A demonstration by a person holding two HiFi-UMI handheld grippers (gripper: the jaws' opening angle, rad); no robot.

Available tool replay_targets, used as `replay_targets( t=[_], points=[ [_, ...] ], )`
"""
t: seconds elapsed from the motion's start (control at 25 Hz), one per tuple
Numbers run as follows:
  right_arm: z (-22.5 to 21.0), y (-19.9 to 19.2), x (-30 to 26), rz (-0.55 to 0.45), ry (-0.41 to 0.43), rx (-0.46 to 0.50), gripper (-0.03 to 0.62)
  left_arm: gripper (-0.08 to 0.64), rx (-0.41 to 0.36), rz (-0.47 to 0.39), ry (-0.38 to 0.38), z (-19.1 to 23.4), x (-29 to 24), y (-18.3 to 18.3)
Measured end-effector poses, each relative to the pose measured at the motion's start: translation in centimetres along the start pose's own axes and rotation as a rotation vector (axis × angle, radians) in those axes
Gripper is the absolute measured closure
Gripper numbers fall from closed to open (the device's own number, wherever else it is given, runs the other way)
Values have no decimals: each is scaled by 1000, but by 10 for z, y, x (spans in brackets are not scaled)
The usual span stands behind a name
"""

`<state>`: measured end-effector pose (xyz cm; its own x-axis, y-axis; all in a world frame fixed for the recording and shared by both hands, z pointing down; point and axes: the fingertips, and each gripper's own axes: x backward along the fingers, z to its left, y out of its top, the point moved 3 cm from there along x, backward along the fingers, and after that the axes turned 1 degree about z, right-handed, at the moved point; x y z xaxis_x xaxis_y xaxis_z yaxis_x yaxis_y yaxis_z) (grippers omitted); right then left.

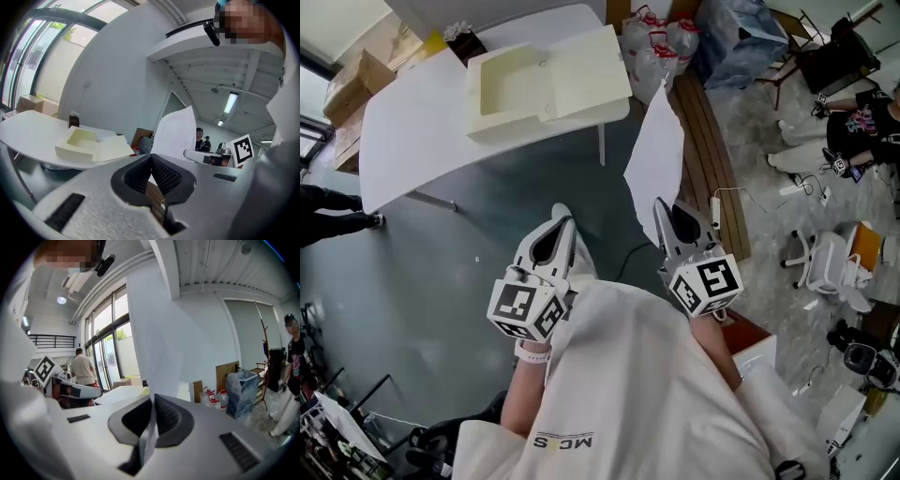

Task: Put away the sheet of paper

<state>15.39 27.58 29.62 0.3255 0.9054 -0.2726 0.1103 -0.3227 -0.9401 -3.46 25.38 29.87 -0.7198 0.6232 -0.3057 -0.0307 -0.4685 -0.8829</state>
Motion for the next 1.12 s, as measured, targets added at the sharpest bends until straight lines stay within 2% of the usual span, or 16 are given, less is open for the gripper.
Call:
replay_targets(
  t=[0.24, 0.4, 0.6, 0.96, 1.12],
  points=[
    [-7, 33, -112, 58, -41, -14, 578, 537, 16, 26, -47, 96, -57, 65],
    [-12, 50, -178, 93, -61, -21, 578, 537, 37, 53, -70, 149, -83, 91],
    [-7, 73, -238, 89, -38, -18, 578, 536, 43, 68, -72, 197, -103, 113],
    [-9, 81, -291, 141, 66, -47, 578, 537, 58, 66, -11, 218, -118, 128],
    [-16, 79, -315, 185, 127, -81, 578, 537, 91, 61, 35, 227, -125, 132]
  ],
)
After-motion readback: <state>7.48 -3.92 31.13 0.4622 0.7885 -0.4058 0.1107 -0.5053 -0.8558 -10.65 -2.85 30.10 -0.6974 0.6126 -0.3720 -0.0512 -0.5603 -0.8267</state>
